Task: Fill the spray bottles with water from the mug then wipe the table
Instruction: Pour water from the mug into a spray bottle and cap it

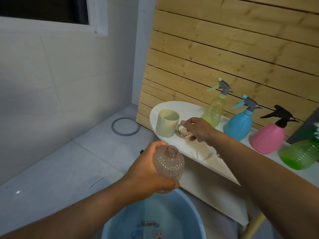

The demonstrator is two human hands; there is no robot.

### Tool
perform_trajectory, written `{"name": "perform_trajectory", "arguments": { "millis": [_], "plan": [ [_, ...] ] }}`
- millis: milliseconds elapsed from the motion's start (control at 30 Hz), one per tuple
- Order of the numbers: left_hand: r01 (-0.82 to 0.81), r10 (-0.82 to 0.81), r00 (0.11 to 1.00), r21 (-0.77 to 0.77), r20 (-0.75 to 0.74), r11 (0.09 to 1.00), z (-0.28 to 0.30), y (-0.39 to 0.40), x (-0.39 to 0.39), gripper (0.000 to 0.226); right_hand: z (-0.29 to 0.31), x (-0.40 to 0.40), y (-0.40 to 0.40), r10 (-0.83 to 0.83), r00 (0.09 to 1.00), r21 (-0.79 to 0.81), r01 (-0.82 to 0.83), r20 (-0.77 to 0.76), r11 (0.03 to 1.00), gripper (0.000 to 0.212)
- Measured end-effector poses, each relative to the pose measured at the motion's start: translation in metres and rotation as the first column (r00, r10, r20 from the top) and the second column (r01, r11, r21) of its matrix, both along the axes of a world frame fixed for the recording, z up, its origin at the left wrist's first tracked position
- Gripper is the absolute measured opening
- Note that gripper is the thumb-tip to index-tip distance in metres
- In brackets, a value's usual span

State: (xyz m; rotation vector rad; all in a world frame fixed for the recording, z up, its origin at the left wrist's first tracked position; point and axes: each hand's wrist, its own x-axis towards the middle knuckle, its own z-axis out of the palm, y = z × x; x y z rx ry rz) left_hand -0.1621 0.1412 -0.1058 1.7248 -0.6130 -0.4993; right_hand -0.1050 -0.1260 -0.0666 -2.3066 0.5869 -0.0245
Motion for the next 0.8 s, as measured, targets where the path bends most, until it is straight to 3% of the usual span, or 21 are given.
{"name": "perform_trajectory", "arguments": {
  "millis": [167, 267, 333, 433, 633, 800],
  "plan": [
    [-0.035, 0.035, 0.999, -0.014, 0.000, 0.999, 0.000, 0.001, 0.000, 0.098, 0.025, -0.021, -0.029, -0.156, 0.981, -0.290, 0.183, 0.115, 0.939, 0.036],
    [-0.062, 0.062, 0.998, -0.006, 0.017, 0.998, 0.003, -0.001, 0.001, 0.101, 0.028, -0.045, -0.057, -0.284, 0.958, -0.524, 0.221, -0.041, 0.823, 0.033],
    [-0.067, 0.068, 0.998, -0.012, 0.017, 0.998, 0.005, -0.003, 0.000, 0.099, 0.023, -0.062, -0.067, -0.390, 0.909, -0.587, 0.238, -0.145, 0.774, 0.037],
    [-0.066, 0.066, 0.998, -0.036, 0.002, 0.997, 0.008, -0.007, -0.003, 0.099, 0.011, -0.076, -0.073, -0.470, 0.849, -0.540, 0.285, -0.242, 0.792, 0.045],
    [-0.081, 0.082, 0.997, -0.045, 0.003, 0.996, 0.007, -0.015, -0.007, 0.095, -0.019, -0.083, -0.073, -0.432, 0.846, -0.344, 0.324, -0.311, 0.882, 0.056],
    [-0.067, 0.067, 0.998, 0.000, 0.013, 0.998, 0.002, -0.016, -0.006, 0.096, -0.025, -0.077, -0.064, -0.429, 0.858, -0.293, 0.349, -0.283, 0.890, 0.036]
  ]
}}
